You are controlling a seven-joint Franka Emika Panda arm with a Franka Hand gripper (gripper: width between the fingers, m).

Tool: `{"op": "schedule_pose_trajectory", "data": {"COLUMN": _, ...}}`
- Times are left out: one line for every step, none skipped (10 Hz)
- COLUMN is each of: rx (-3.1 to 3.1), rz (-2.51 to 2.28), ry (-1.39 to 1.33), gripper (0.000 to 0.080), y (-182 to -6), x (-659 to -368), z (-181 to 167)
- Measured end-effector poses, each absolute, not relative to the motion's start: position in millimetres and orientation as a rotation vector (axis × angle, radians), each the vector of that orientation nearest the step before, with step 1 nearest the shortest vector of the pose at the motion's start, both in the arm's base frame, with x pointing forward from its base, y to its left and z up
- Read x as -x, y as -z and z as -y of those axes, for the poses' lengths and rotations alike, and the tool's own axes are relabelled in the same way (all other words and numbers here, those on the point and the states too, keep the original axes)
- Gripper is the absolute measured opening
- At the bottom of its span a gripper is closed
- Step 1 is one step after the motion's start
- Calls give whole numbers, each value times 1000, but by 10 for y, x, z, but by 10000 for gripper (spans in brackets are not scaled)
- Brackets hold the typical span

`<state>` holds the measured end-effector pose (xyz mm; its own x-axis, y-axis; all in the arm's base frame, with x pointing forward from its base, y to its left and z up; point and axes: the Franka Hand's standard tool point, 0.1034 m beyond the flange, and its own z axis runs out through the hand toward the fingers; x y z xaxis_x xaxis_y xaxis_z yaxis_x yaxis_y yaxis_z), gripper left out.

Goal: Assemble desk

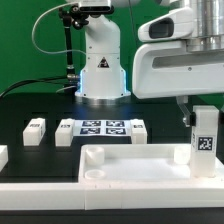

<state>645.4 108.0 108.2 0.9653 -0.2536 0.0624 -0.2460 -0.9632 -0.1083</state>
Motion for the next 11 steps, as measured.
{"op": "schedule_pose_trajectory", "data": {"rx": 2998, "rz": -485, "ry": 110, "gripper": 291, "y": -1082, "x": -6455, "z": -1071}}
{"op": "schedule_pose_trajectory", "data": {"rx": 2974, "rz": -601, "ry": 104, "gripper": 291, "y": -1082, "x": -6457, "z": -1060}}
{"op": "schedule_pose_trajectory", "data": {"rx": 2933, "rz": -759, "ry": 95, "gripper": 291, "y": -1080, "x": -6460, "z": -1048}}
{"op": "schedule_pose_trajectory", "data": {"rx": 2874, "rz": -939, "ry": 85, "gripper": 291, "y": -1080, "x": -6464, "z": -1025}}
{"op": "schedule_pose_trajectory", "data": {"rx": 2812, "rz": -1083, "ry": 67, "gripper": 291, "y": -1081, "x": -6461, "z": -1011}}
{"op": "schedule_pose_trajectory", "data": {"rx": 2715, "rz": -1298, "ry": 29, "gripper": 291, "y": -1078, "x": -6439, "z": -1017}}
{"op": "schedule_pose_trajectory", "data": {"rx": 2600, "rz": -1481, "ry": -5, "gripper": 291, "y": -1076, "x": -6434, "z": -1010}}
{"op": "schedule_pose_trajectory", "data": {"rx": 2490, "rz": -1637, "ry": -40, "gripper": 291, "y": -1074, "x": -6426, "z": -1015}}
{"op": "schedule_pose_trajectory", "data": {"rx": 2339, "rz": -1823, "ry": -82, "gripper": 291, "y": -1073, "x": -6424, "z": -1021}}
{"op": "schedule_pose_trajectory", "data": {"rx": 2231, "rz": -1946, "ry": -103, "gripper": 291, "y": -1073, "x": -6423, "z": -1026}}
{"op": "schedule_pose_trajectory", "data": {"rx": 2174, "rz": -2010, "ry": -109, "gripper": 291, "y": -1073, "x": -6423, "z": -1029}}
